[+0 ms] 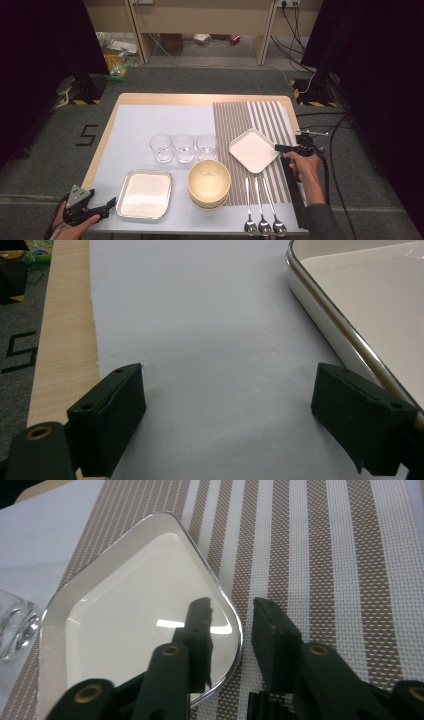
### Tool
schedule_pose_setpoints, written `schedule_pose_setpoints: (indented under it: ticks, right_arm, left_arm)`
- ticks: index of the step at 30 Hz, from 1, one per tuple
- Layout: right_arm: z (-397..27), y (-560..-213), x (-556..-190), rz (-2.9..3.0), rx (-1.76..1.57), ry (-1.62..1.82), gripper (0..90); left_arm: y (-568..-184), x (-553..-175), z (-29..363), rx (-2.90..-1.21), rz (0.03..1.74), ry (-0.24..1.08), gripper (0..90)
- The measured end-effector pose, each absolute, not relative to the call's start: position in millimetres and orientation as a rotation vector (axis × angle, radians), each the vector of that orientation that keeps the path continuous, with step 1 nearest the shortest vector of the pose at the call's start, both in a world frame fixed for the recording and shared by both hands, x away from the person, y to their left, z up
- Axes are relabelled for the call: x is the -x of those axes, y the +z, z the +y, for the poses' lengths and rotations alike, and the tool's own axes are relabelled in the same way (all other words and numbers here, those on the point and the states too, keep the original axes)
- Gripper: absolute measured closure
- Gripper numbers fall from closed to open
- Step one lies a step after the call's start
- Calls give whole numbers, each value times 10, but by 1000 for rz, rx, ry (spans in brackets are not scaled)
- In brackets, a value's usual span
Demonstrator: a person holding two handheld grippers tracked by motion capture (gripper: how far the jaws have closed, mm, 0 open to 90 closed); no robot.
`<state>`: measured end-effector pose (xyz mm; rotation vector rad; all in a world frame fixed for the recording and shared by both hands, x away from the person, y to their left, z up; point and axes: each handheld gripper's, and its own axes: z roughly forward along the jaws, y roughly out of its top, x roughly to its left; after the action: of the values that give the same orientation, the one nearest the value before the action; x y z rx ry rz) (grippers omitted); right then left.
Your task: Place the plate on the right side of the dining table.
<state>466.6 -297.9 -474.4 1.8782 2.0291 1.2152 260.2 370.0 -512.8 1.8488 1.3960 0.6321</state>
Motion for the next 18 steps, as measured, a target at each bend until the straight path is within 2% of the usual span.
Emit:
schedule_pose_setpoints:
  ticks: [2, 13, 18]
  right_arm:
    - [-2993, -4706, -4643, 2032, -1860, 1224, 654]
    - [-2916, -4587, -4513, 2185, -1665, 1176, 427]
    - [-2798, -4525, -4415, 2287, -1526, 1158, 386]
  left_arm:
    - [-5127, -2603, 3699, -1849, 1397, 633, 128]
    - [-5105, -2621, 3700, -1872, 1404, 614, 128]
    - [-5096, -2631, 3706, -1883, 1402, 601, 126]
